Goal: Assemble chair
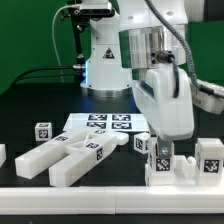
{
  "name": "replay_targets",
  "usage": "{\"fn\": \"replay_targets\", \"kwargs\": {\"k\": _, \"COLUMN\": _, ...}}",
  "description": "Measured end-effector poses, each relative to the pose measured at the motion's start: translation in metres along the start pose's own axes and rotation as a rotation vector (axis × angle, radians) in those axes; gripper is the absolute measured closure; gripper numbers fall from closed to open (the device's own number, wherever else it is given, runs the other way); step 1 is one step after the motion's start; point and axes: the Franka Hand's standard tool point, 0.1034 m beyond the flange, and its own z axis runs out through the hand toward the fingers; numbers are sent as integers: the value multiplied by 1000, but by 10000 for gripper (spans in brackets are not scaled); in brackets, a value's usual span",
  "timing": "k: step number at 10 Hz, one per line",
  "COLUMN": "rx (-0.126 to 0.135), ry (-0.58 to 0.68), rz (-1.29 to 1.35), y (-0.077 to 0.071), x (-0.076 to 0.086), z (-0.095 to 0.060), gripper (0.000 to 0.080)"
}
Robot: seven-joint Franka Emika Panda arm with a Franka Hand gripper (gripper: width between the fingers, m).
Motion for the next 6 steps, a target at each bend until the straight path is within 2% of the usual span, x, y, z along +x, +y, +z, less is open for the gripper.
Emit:
{"fn": "replay_targets", "kwargs": {"k": 2, "rx": 9, "ry": 3, "rz": -345, "y": -2, "x": 1, "z": -2, "gripper": 189}}
{"fn": "replay_targets", "kwargs": {"k": 6, "rx": 5, "ry": 6, "rz": -603, "y": -1, "x": 1, "z": -1, "gripper": 152}}
